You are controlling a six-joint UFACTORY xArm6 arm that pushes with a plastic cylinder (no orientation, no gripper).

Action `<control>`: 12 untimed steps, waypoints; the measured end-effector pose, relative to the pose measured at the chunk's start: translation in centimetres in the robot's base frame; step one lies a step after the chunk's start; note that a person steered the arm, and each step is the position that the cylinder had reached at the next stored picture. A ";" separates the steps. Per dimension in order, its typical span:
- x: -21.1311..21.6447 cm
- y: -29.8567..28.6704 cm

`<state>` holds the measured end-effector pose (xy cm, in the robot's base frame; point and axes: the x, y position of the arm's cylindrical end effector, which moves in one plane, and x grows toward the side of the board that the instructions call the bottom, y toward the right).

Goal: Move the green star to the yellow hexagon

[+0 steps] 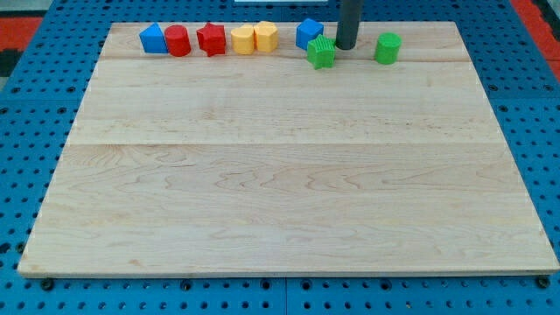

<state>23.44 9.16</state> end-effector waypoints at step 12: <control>9.4 -8.9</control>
<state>32.80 0.27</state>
